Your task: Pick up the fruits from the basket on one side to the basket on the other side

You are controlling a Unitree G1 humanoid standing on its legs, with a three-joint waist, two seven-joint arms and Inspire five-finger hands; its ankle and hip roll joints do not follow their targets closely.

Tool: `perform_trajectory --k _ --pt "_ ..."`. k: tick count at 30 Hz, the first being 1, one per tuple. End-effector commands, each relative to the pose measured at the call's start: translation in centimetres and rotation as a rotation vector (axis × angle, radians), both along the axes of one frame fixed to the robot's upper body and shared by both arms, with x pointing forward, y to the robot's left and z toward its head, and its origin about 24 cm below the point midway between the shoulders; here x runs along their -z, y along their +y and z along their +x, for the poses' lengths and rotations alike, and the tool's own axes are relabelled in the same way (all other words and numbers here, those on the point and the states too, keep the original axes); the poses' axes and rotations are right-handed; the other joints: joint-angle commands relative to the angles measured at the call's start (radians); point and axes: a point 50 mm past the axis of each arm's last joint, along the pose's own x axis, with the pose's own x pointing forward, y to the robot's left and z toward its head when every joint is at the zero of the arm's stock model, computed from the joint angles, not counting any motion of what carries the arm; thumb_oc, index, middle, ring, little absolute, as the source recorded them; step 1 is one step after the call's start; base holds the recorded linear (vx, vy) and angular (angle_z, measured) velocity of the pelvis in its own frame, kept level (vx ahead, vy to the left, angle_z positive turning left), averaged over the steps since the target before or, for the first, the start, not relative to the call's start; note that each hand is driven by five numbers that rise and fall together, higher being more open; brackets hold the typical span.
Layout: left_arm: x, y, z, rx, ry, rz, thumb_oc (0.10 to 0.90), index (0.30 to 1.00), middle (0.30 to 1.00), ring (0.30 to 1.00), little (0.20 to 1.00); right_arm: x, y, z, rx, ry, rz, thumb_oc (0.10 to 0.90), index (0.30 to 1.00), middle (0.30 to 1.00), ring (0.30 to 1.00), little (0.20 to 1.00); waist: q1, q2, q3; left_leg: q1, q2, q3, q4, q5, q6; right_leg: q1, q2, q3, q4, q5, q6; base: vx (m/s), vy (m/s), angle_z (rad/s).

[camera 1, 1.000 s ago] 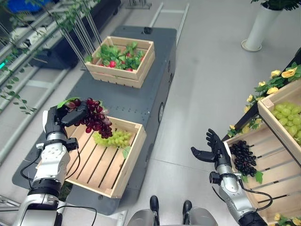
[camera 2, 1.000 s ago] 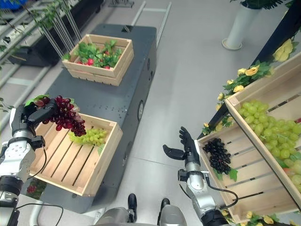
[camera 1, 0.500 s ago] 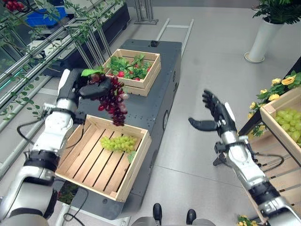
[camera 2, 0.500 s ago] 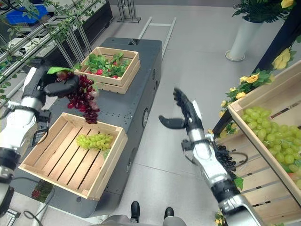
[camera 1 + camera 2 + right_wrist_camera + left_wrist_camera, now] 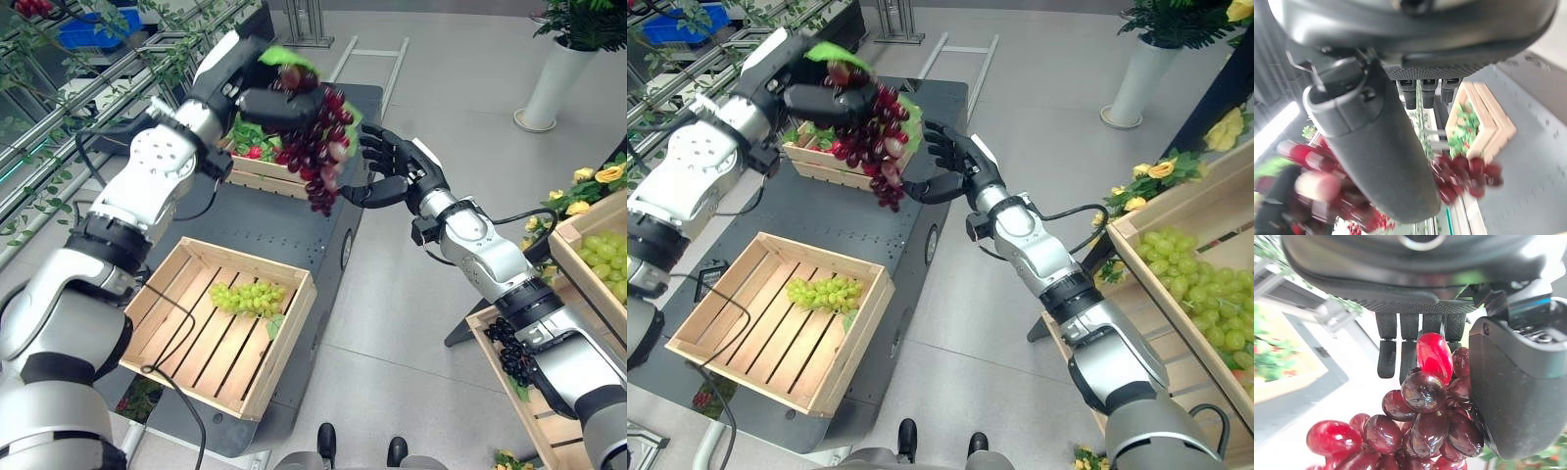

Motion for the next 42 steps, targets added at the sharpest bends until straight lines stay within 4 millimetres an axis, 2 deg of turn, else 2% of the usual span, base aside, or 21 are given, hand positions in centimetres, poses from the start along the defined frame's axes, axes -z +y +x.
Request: perform_trajectory --k 1,6,10,15,20,28,38,42 --pt "-5.6 -0.5 -0.4 0.028 -0.165 -0.153 0.4 0.3 0.3 0.3 0.3 -1.5 1.0 0.5 -0.063 -0.03 0.061 0.8 0.9 0.9 0.9 0.9 0.036 -0.026 -0.216 0.009 -0.032 -0.01 0.001 -0.077 -0.03 -0.015 -0.031 -0.002 0.001 0.01 -0.015 -0.01 -0.036 0.03" --pt "-6.5 -3.4 -0.4 0.114 -0.174 -0.177 0.4 0.3 0.3 0.3 0.3 -0.4 2.6 1.0 -0.155 0.119 0.194 0.8 0.9 0.9 0.9 0.9 0.048 -0.031 -0.228 0.007 -0.032 -0.021 0.001 -0.079 -0.033 -0.015 -0.033 -0.012 0.001 0.007 -0.014 0.0 0.0 0.0" --pt "-6.5 -4.6 -0.4 0.149 -0.166 -0.187 0.4 0.3 0.3 0.3 0.3 -0.1 3.6 0.9 -0.181 0.156 0.267 0.8 0.9 0.9 0.9 0.9 0.054 -0.031 -0.234 0.007 -0.031 -0.026 0.001 -0.08 -0.033 -0.013 -0.035 -0.019 0.001 0.005 -0.013 0.02 -0.01 0.04" --pt "-6.1 -5.4 -0.3 0.165 -0.133 -0.164 0.4 0.3 0.3 0.3 0.3 -1.4 4.7 0.6 -0.194 0.083 0.337 0.8 0.9 0.9 0.9 0.9 0.057 -0.032 -0.237 0.005 -0.031 -0.032 0.001 -0.078 -0.033 -0.013 -0.035 -0.023 0.001 0.005 -0.012 0.02 -0.013 0.07" --pt "-4.4 -5.0 0.2 0.154 -0.067 -0.128 0.4 0.3 0.3 0.3 0.3 -4.0 5.8 -0.4 -0.186 -0.044 0.432 0.8 0.9 0.9 0.9 0.9 0.055 -0.03 -0.235 0.005 -0.032 -0.035 0.001 -0.078 -0.029 -0.015 -0.032 -0.019 0.001 0.006 -0.012 0.0 0.0 0.0" --pt "-3.0 -4.2 0.9 0.099 -0.014 -0.07 0.4 0.3 0.3 0.3 0.3 -6.0 5.6 -0.9 -0.151 -0.145 0.486 0.8 0.9 0.9 0.9 0.9 0.05 -0.03 -0.235 0.009 -0.029 -0.03 0.001 -0.078 -0.028 -0.014 -0.03 -0.012 0.001 0.007 -0.012 0.0 0.0 0.0" --pt "-1.9 -1.4 1.4 -0.018 0.009 -0.074 0.4 0.3 0.3 0.3 0.3 -5.7 4.5 -1.2 -0.101 -0.174 0.555 0.8 0.9 0.9 0.9 0.9 0.043 -0.024 -0.233 0.013 -0.025 -0.022 0.001 -0.078 -0.028 -0.013 -0.031 -0.007 0.001 0.008 -0.011 0.0 0.0 0.0" --pt "-1.8 -1.5 1.4 0.023 0.012 -0.138 0.4 0.3 0.3 0.3 0.3 -5.5 4.9 -1.4 -0.159 -0.159 0.606 0.8 0.9 0.9 0.9 0.9 0.043 -0.021 -0.229 0.014 -0.028 -0.027 0.001 -0.08 -0.027 -0.013 -0.031 -0.007 0.001 0.007 -0.012 0.0 0.0 0.0"
